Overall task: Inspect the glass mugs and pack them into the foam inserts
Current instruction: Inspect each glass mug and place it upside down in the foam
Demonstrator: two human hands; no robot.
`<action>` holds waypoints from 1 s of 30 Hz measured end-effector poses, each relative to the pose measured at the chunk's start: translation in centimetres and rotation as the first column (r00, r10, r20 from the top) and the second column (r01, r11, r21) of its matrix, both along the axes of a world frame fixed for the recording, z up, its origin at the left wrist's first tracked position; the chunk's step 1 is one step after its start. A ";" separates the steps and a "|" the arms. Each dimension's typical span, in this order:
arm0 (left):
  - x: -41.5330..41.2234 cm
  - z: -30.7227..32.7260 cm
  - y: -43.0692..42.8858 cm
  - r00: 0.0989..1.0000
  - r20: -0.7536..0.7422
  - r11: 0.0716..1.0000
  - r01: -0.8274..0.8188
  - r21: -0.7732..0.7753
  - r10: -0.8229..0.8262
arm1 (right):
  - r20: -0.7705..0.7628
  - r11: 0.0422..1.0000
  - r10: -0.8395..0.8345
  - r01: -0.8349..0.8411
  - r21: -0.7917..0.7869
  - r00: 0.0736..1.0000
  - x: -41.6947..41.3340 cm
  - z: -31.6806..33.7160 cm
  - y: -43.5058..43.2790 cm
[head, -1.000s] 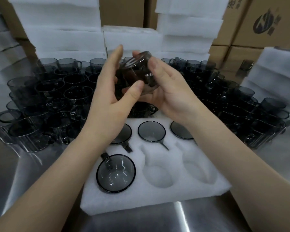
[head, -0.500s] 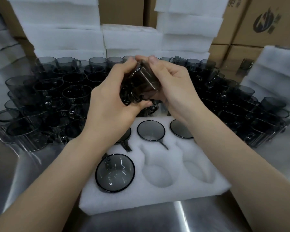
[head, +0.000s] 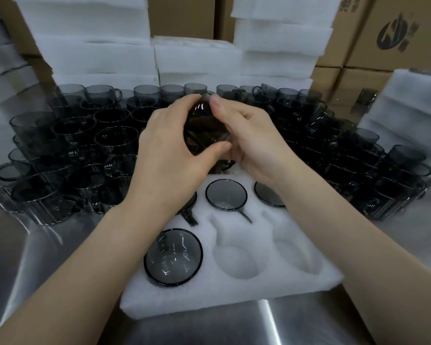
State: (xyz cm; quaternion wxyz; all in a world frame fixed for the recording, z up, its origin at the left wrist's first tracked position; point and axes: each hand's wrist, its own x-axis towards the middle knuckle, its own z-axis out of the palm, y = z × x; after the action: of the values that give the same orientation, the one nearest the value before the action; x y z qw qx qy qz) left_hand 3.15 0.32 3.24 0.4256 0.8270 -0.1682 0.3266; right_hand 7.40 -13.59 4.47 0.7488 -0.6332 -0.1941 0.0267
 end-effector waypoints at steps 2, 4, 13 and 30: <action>-0.2 0.2 0.0 1.000 0.031 1.000 0.004 -0.003 -0.004 | 0.001 1.000 0.003 -0.003 -0.004 1.000 -0.1 0.1 0.0; -0.4 0.3 0.0 0.999 0.049 1.000 0.020 -0.013 -0.020 | -0.026 1.000 0.004 -0.003 0.020 1.000 -0.1 0.4 0.0; -0.1 -0.4 0.5 0.970 0.159 0.983 0.181 0.023 -0.182 | -0.306 0.904 0.394 -0.304 0.301 0.867 0.3 0.8 -0.7; 0.1 -0.4 0.0 0.989 0.131 0.997 0.069 0.033 -0.073 | -0.040 0.959 0.193 -0.180 0.218 0.980 -0.3 0.5 -0.2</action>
State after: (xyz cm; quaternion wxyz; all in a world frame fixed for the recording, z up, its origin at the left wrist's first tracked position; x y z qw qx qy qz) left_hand 3.21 0.29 2.80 0.4130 0.8030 -0.2298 0.3629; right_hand 7.07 -13.77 4.97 0.8122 -0.5268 -0.2317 0.0954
